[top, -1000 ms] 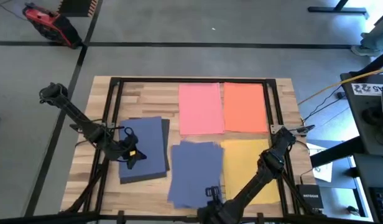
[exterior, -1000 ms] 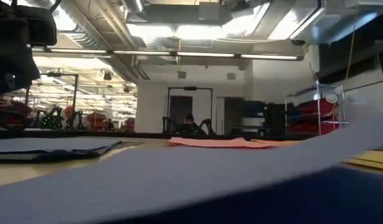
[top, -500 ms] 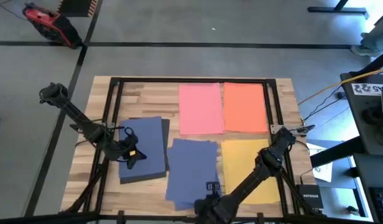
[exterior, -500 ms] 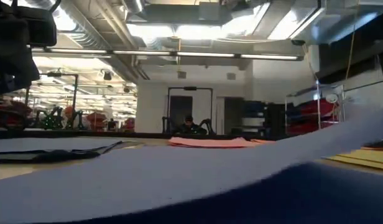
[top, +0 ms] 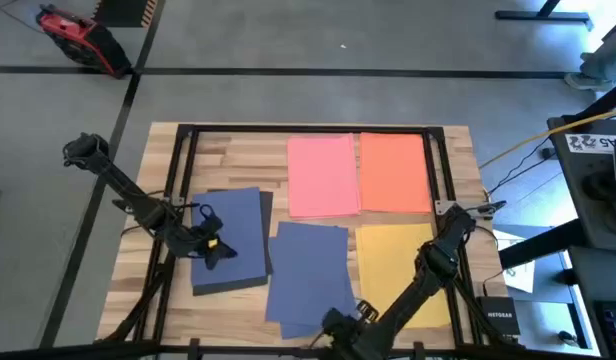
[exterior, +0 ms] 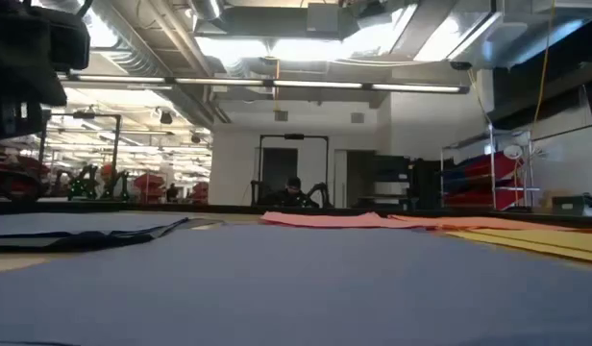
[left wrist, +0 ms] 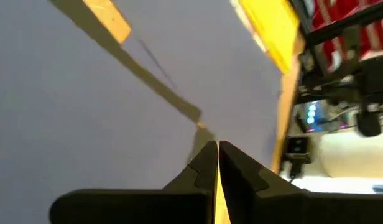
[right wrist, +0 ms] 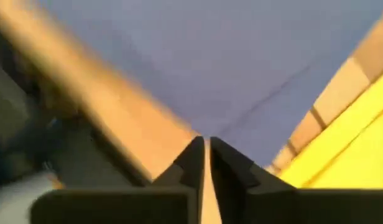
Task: Organize paper
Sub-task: Put all of the blue paper at the lower center of the table
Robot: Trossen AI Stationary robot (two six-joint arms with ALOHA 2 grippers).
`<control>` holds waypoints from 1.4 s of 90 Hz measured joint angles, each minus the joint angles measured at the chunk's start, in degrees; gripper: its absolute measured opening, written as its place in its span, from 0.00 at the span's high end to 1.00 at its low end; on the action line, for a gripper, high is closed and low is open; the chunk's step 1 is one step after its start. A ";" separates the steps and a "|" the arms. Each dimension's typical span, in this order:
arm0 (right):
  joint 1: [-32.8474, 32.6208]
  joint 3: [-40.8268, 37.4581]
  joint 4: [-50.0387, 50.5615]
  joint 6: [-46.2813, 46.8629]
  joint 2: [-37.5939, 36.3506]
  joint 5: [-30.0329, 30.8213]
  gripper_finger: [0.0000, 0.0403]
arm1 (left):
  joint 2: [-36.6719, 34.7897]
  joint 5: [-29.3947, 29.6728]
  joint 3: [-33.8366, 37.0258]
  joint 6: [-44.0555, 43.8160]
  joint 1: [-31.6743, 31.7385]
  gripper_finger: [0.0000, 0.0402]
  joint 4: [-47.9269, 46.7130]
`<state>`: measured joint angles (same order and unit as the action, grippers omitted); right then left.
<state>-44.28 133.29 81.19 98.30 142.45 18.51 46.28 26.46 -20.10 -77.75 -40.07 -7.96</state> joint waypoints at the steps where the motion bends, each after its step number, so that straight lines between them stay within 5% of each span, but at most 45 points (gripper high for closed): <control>1: 0.21 0.00 0.00 1.47 0.00 0.74 0.98 | 0.00 0.32 0.00 -0.05 0.00 1.00 0.34; 12: 3.09 0.00 -0.15 11.14 0.00 6.82 1.00 | -0.01 1.49 -0.02 -0.10 1.48 1.00 2.83; 25: 8.58 0.00 -0.21 9.83 0.00 8.54 1.00 | 0.00 -0.83 -0.02 3.58 4.72 1.00 2.56; 61: 25.85 0.00 -20.00 -26.98 0.00 4.32 1.00 | 0.00 -10.36 -0.02 11.65 12.33 1.00 1.70; 99: 27.06 -1.27 -20.19 -54.32 -0.72 -7.86 1.00 | -0.79 -9.38 0.00 14.52 14.84 1.00 5.17; 114: 27.18 -9.59 -20.40 -66.91 -4.57 -13.24 1.00 | -0.79 -9.34 0.00 16.90 18.33 1.00 7.36; 126: 28.27 -24.07 -22.41 -72.59 -12.42 -16.41 1.00 | -0.79 -9.36 0.00 17.63 22.01 1.00 7.56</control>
<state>-16.01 109.22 58.78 25.71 130.03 2.11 45.50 17.10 -20.10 -60.13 -18.07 -0.39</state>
